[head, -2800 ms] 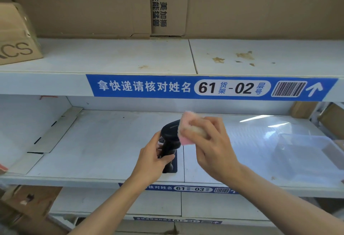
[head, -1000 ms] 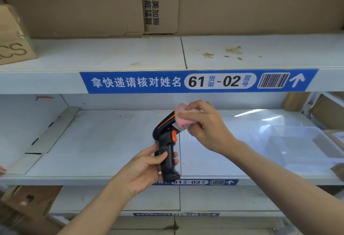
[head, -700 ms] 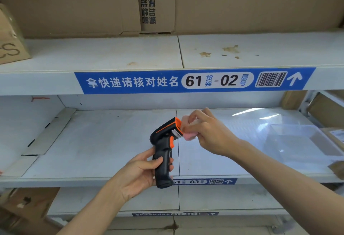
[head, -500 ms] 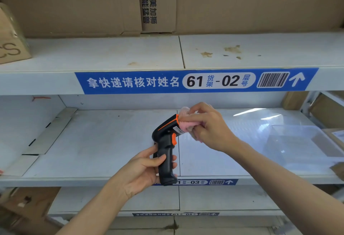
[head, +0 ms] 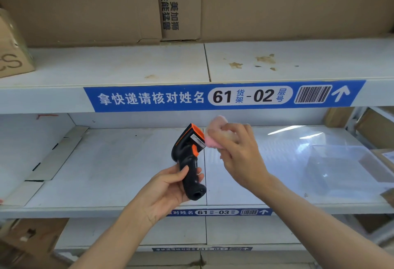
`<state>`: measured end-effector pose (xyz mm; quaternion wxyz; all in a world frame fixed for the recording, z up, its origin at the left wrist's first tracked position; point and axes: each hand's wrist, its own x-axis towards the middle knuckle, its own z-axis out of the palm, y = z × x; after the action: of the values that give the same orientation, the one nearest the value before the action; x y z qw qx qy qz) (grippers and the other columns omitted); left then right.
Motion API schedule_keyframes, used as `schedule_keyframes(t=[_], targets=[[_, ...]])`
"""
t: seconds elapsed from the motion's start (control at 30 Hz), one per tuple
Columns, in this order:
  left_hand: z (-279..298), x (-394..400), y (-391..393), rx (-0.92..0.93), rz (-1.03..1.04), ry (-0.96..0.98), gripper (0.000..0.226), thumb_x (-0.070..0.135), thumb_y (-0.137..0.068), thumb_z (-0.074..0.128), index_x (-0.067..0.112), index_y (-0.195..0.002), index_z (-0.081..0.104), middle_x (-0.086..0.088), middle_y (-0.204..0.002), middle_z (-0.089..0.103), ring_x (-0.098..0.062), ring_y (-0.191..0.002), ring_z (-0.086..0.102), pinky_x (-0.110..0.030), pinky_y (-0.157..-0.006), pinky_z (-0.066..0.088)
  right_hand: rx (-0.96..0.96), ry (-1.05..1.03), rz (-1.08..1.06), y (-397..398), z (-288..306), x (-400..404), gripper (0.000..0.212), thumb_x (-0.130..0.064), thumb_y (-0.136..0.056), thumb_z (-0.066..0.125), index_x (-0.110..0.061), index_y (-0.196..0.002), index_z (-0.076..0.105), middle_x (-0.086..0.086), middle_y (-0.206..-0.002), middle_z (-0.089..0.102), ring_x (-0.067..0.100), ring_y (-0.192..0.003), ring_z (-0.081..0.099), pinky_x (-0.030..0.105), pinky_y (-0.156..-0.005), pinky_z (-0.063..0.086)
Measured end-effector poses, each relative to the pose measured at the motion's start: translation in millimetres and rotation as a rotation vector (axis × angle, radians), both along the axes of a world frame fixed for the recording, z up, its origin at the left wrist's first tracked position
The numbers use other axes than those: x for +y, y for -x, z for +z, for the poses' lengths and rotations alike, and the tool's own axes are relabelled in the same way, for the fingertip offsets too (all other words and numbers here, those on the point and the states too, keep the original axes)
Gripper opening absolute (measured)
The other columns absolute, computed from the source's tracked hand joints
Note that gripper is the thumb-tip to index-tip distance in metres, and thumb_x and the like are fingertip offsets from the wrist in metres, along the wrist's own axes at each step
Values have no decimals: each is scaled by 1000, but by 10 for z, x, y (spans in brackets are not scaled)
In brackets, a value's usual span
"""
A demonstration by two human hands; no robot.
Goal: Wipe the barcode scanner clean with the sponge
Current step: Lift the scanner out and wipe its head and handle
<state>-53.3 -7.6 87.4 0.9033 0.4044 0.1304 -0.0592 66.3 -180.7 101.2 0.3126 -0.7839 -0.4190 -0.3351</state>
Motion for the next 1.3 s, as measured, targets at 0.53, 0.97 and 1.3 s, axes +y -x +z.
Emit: schedule_keyframes(t=[0.53,0.97,1.3], targets=[[162,-94,-58,-38,60,324,53,-3,-73,69,-9,-123,54,-28,-101,67,-32,-85,71,-45,-69,60,-242,-50,-12,-42,-179,65,41,6,-86,50,-16,-119,62,8,-119,45,31,-95,42,27,-76,38],[116,-98,-24,-30,29,229,57,2,-76,73,-10,-127,52,-25,-107,65,-29,-83,69,-42,-70,60,4,-57,10,0,-211,-1,63,17,-70,67,-19,-121,58,11,-114,54,30,-94,43,32,-67,44],[-44,-123,-119,-5,79,17,35,10,-82,62,-1,-115,66,-21,-105,67,-29,-90,65,-42,-70,58,217,46,243,191,35,166,45,11,-71,62,-10,-110,70,15,-104,58,29,-90,48,38,-75,42]])
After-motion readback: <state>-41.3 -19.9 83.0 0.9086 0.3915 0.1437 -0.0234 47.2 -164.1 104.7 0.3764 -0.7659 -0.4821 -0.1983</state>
